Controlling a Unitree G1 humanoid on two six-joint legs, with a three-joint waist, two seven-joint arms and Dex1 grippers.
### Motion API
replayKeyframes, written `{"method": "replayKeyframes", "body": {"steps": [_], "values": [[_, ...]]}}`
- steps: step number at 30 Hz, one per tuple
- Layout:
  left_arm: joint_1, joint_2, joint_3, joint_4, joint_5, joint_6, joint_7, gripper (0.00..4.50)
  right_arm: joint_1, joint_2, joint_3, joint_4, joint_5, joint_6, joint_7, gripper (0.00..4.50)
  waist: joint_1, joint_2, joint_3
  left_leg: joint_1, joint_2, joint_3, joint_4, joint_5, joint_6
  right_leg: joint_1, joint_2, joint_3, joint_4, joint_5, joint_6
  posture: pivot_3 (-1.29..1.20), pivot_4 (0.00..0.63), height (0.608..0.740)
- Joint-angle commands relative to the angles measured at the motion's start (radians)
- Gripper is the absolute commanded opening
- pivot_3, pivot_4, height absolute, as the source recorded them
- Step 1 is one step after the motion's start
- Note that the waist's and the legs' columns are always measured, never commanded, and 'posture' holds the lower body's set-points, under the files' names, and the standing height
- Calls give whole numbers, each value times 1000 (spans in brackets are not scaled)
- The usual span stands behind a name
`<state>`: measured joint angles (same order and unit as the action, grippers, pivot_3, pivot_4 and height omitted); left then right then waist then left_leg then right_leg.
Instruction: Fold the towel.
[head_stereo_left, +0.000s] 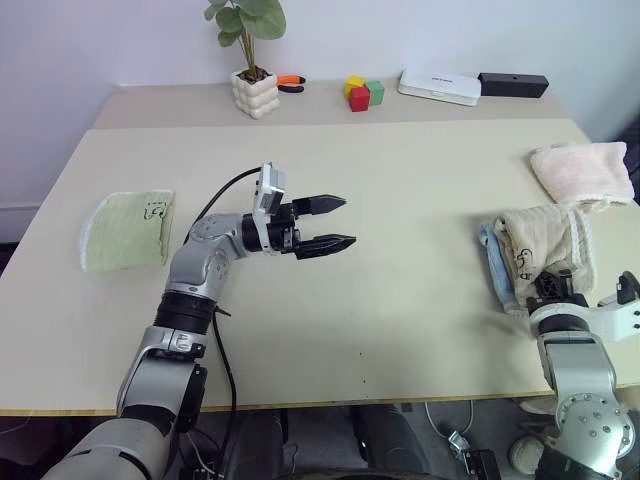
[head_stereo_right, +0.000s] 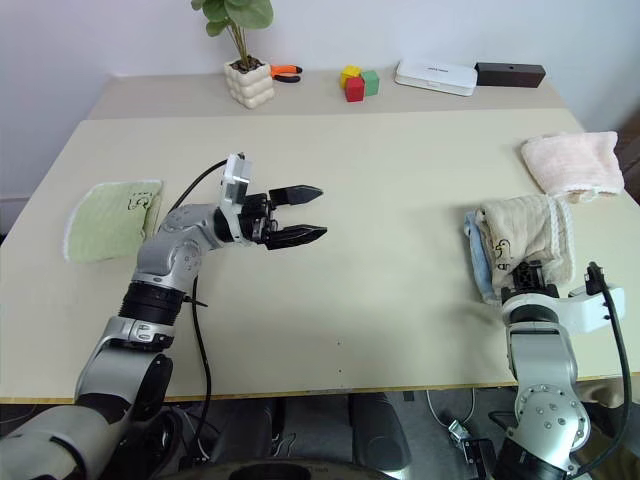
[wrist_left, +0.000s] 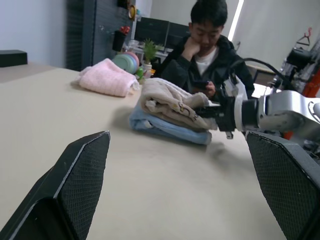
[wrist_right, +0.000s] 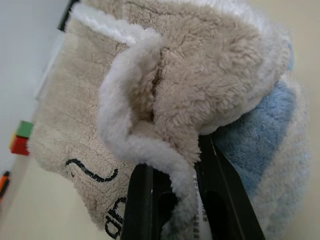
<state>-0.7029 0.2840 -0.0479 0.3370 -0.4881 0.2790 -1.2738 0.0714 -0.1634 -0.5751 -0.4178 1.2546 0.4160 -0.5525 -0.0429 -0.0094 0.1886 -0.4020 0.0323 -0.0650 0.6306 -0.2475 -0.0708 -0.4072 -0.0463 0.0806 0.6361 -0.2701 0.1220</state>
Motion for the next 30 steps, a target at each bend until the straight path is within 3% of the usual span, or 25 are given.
{"method": "replayKeyframes", "body": {"steps": [1,4,9,10,18,25,30], "values": [[5,-14,11,-39,-15,-4,12,4500,8,-37,3,-43,-47,-3,22,394,0,0,0,0,0,0,0,0,0,0,0,0,0,0,0,0,150,740],[7,-24,8,-43,-19,3,16,4500,13,-67,1,-53,-118,-12,17,1599,1,0,0,0,0,0,0,0,0,0,0,0,0,0,0,0,150,740],[-2,-37,10,-27,-16,-4,16,4500,29,-94,5,-73,-214,-2,4,4154,1,0,0,0,0,0,0,0,0,0,0,0,0,0,0,0,150,740],[-4,-40,11,-23,-16,-5,16,4500,36,-97,7,-78,-235,0,3,4428,1,0,0,0,0,0,0,0,0,0,0,0,0,0,0,0,150,740],[19,-44,23,-39,-14,-12,41,4500,70,-110,-14,-122,-488,-49,-3,4428,1,1,0,0,0,0,0,0,0,0,0,0,0,0,0,0,150,740],[16,5,59,-6,5,-75,61,4500,-74,-395,34,-86,-629,-42,286,4428,-2,3,0,3,0,1,0,0,0,2,1,1,0,0,0,0,150,740],[24,36,82,-15,4,-83,78,4500,-191,-457,105,-70,-461,40,561,4428,2,2,0,3,0,1,0,0,0,3,1,1,0,0,0,0,150,740]]}}
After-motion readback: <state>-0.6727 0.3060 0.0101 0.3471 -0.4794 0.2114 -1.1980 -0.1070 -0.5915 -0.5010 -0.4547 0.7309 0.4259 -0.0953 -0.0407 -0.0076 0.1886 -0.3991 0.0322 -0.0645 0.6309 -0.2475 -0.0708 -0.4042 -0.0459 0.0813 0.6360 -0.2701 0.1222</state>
